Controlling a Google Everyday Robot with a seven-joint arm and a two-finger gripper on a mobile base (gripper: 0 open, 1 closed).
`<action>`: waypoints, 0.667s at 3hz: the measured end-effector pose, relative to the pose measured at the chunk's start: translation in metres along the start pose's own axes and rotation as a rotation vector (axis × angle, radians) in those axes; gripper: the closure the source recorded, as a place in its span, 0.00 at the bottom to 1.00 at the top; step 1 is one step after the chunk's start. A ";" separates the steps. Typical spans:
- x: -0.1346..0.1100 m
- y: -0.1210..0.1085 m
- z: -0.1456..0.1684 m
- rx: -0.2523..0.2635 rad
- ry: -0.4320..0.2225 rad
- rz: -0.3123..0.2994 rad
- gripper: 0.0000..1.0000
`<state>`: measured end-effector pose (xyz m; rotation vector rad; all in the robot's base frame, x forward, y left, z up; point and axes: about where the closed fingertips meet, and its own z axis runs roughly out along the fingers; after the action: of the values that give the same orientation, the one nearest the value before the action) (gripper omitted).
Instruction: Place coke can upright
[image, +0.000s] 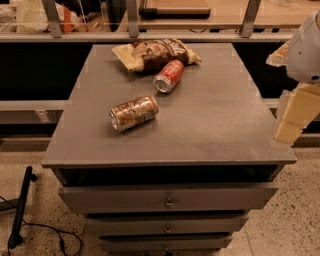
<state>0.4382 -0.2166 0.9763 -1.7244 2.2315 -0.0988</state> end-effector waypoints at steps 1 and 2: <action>0.000 0.000 0.000 0.000 0.000 0.000 0.00; -0.007 -0.035 0.007 0.038 -0.022 0.026 0.00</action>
Offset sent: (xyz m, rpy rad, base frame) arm 0.1002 -0.0076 0.0078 0.0532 -0.0916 -0.0792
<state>0.4742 -0.2183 0.9802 -1.6682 2.2215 -0.1155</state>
